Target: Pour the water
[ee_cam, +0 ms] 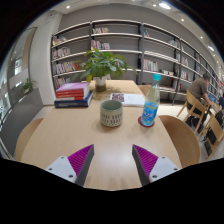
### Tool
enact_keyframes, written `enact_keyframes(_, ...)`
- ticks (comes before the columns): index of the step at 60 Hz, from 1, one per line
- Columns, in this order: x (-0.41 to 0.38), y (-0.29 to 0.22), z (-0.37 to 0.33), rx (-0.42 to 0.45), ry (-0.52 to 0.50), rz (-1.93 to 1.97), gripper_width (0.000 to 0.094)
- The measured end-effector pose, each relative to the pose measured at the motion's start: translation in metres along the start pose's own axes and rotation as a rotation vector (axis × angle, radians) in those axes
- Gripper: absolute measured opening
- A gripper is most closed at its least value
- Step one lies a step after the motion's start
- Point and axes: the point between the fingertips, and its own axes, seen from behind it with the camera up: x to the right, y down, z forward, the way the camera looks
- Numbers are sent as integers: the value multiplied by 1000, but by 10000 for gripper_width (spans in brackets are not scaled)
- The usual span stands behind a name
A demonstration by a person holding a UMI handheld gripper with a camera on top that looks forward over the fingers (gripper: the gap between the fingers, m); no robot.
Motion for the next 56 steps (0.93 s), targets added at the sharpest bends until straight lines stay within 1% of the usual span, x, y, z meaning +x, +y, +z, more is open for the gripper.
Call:
enact_keyframes(8,-60,-11,-51,10,-47,4,775)
enact_keyframes(18,-105,-42,-111,84,-72,-2,779)
enact_keyframes(32,-119,-75,-157,165,-46,-22,778)
enact_keyframes(53,-128,-82,-189,190,-23,-17,775)
enact_keyframes(56,-129,-79,-189,180,-29,-8,772)
